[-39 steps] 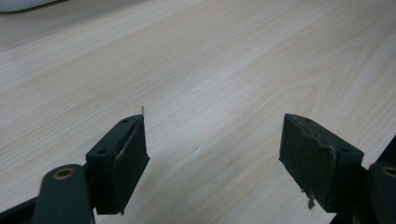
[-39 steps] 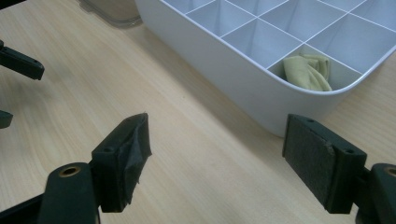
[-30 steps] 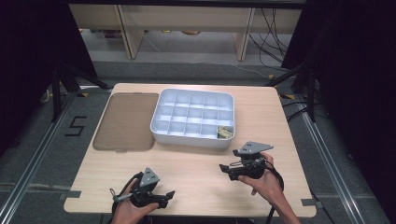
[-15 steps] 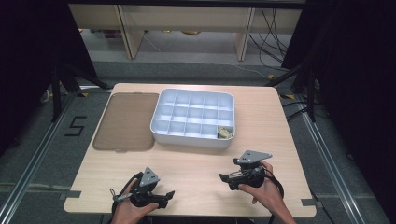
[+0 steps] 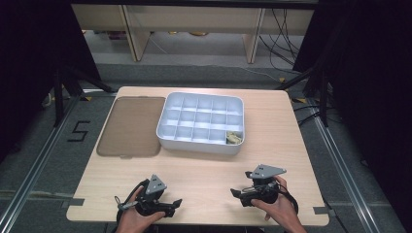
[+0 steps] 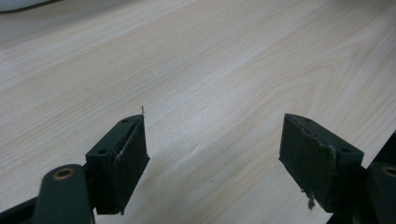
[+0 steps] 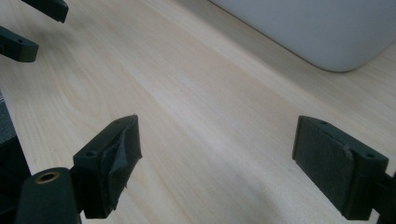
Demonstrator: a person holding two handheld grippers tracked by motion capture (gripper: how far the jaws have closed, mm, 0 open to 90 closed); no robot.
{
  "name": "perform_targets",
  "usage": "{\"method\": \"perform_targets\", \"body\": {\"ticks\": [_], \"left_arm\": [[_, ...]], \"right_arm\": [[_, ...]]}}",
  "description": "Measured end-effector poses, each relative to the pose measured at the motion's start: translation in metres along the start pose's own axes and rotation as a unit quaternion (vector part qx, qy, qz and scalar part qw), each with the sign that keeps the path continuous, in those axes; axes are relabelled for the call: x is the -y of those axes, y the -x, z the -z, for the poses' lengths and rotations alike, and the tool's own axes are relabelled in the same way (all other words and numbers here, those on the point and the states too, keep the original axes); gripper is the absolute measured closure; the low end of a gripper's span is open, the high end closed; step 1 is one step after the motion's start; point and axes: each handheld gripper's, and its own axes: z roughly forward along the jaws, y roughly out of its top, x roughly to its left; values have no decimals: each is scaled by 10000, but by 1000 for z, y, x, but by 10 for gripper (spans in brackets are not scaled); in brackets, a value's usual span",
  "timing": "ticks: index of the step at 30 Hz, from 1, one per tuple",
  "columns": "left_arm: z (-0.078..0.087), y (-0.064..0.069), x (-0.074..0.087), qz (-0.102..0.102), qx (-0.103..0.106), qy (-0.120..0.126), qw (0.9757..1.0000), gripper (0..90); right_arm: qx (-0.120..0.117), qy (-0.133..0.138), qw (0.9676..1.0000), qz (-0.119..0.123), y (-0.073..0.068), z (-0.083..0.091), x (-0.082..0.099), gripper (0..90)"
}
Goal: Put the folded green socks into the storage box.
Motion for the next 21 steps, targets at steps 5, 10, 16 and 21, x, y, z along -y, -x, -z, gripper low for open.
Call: {"method": "perform_targets", "body": {"ticks": [5, 10, 16, 21], "left_arm": [[-1, 2, 0, 80, -4, 77, 9999, 226], [-1, 1, 0, -7, -12, 18, 10000, 226], [-1, 1, 0, -26, -14, 22, 10000, 227], [0, 1, 0, -91, -23, 19, 10000, 227]], "right_arm": [[21, -10, 10000, 77, -3, -1, 8, 160], [66, -55, 10000, -4, -5, 0, 14, 161], [33, -79, 9999, 74, -9, 1, 22, 161], [-16, -65, 9999, 85, -14, 3, 27, 161]]}}
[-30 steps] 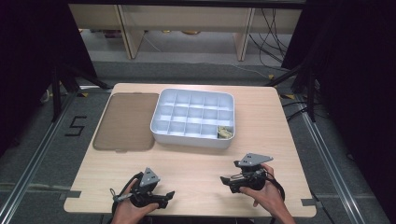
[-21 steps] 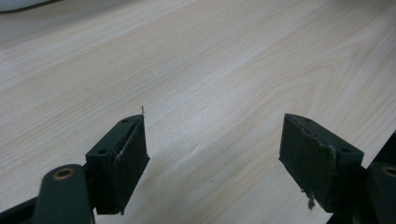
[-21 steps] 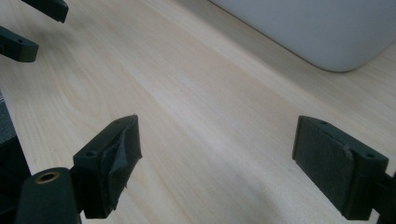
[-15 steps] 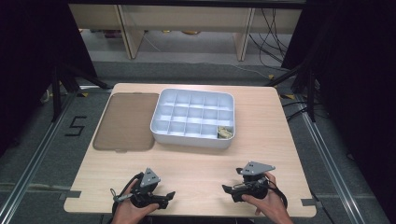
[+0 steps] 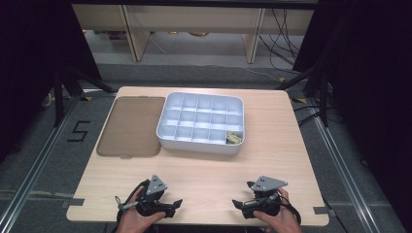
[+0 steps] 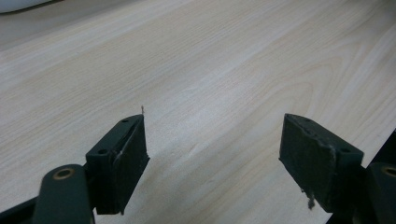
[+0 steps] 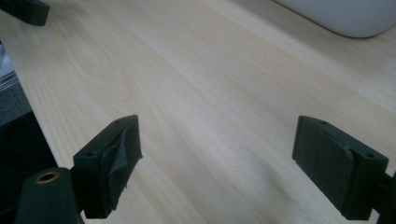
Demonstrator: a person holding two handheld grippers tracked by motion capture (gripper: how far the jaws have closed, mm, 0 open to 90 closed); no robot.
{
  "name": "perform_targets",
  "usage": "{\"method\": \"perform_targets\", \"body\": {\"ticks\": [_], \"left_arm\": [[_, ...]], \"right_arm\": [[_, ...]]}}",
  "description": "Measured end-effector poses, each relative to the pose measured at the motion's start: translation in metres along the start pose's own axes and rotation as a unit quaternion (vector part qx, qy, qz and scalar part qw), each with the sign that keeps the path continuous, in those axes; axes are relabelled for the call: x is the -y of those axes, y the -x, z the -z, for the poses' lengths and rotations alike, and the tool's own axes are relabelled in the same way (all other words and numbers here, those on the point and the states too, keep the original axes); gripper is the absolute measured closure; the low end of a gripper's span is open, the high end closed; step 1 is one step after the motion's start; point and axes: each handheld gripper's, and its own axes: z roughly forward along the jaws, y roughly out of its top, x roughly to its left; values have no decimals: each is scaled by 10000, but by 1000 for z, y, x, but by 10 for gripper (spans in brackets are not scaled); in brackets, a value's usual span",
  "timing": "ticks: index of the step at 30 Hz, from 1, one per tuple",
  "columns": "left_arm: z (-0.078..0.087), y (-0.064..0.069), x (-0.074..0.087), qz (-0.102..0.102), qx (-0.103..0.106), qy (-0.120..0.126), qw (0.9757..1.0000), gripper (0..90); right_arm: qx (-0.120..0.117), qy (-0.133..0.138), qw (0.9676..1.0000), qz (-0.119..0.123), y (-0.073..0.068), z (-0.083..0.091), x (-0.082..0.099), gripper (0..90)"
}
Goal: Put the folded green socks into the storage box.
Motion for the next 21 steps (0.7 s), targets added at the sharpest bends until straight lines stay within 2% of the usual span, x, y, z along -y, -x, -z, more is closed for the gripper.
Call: {"method": "perform_targets", "body": {"ticks": [2, 3, 6, 8, 10, 13, 15, 16, 17, 21], "left_arm": [[0, 0, 0, 26, 7, 7, 10000, 227], [-1, 1, 1, 92, 19, 19, 10000, 227], [-1, 1, 1, 88, 21, 10, 10000, 226], [-1, 1, 1, 85, 19, 16, 10000, 227], [-1, 1, 1, 82, 20, 15, 10000, 227], [-1, 1, 1, 82, 22, 3, 10000, 226], [-1, 0, 0, -30, 23, -39, 10000, 227], [-1, 0, 0, -30, 20, -26, 10000, 226], [-2, 1, 1, 55, -26, 26, 10000, 227], [-2, 0, 0, 67, -7, 39, 10000, 226]], "right_arm": [[-12, -34, 10000, 64, -1, -1, 2, 161], [65, 2, 10000, 70, -2, 0, 3, 161], [57, -71, 9999, 56, -3, 1, 4, 161], [57, -23, 9999, 141, -2, 0, 4, 161], [62, -46, 9999, 70, -3, 0, 4, 161], [99, 6, 9998, 148, -3, 0, 4, 161], [102, 7, 9998, 152, -3, 0, 4, 161], [90, -1, 9999, 140, -3, 0, 4, 161], [84, -9, 9999, 138, -3, 0, 4, 161], [85, -37, 9998, 148, -2, -1, 4, 161]]}}
